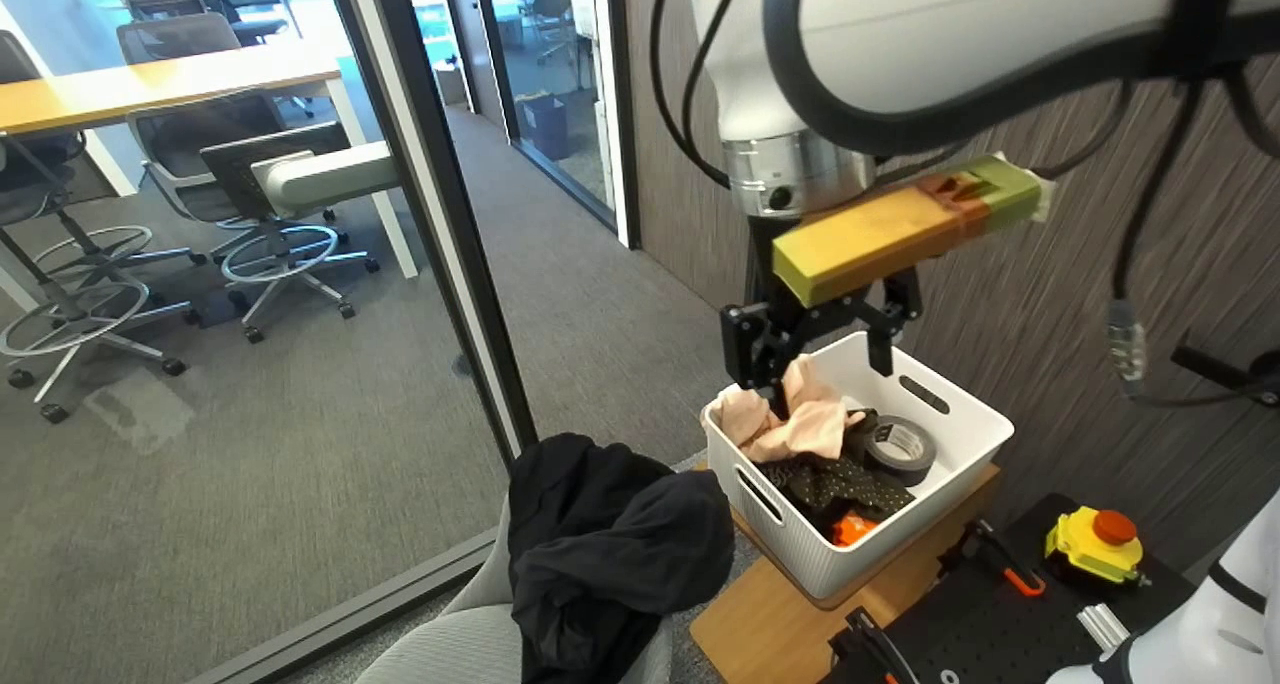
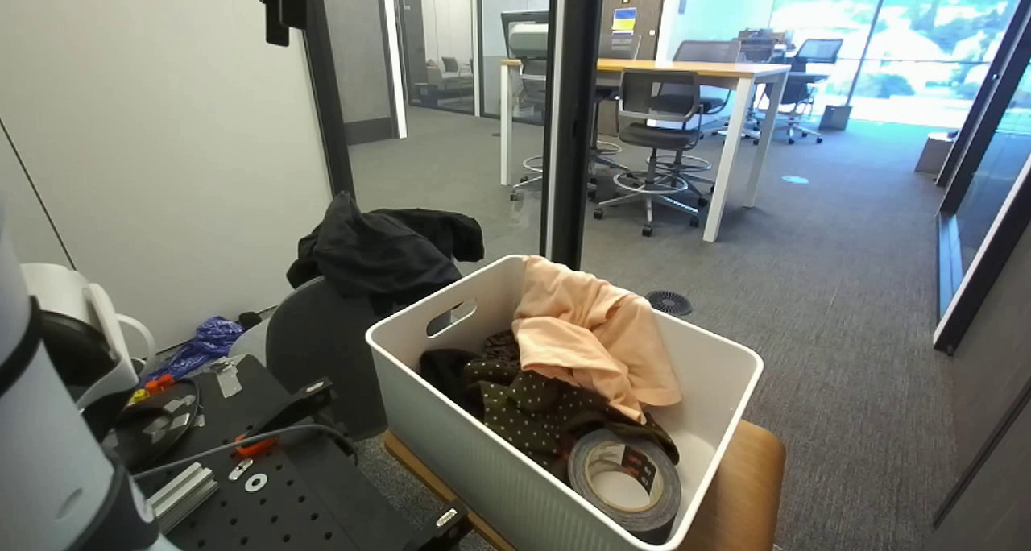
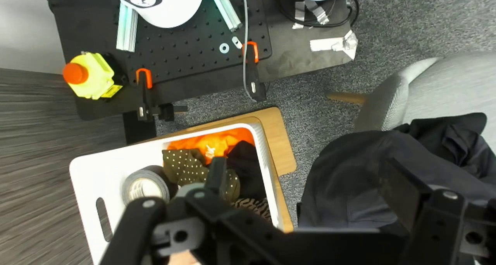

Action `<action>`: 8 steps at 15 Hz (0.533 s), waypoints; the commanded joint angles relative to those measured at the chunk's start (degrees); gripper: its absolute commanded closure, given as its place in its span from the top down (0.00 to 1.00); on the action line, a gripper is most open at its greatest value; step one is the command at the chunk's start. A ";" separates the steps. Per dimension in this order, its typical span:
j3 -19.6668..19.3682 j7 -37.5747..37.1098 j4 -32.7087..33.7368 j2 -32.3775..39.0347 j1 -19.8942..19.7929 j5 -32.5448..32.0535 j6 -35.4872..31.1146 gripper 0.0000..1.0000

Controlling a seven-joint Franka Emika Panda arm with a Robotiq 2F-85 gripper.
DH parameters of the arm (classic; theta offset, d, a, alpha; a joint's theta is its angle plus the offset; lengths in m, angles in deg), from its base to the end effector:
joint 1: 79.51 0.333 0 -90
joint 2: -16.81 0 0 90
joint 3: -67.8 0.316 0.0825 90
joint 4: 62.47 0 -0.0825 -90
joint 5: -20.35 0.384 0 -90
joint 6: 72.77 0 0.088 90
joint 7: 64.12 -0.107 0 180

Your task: Pick up one cloth from the box and put it on the headrest of the chair

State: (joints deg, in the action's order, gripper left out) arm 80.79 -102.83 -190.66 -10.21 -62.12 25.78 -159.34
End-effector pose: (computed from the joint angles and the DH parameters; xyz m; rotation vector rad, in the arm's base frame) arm 0.3201 0.2125 0.5272 2.9581 -0.2818 -0.3222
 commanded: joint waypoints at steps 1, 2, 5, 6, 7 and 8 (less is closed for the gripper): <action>-1.58 -3.03 -13.72 -14.37 1.43 2.98 -3.33 1.00; -1.65 -5.61 -16.50 -17.46 1.36 4.00 -2.67 1.00; -1.25 -13.83 -24.22 -26.73 0.98 5.20 0.68 1.00; -1.17 -14.13 -26.47 -29.93 1.24 4.88 2.28 1.00; -1.40 -11.73 -28.38 -33.11 1.88 4.07 4.61 1.00; 1.23 -6.29 -29.55 -36.23 -1.44 3.84 6.98 1.00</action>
State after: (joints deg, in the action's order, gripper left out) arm 79.86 -114.03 -214.35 -35.11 -61.68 29.09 -156.60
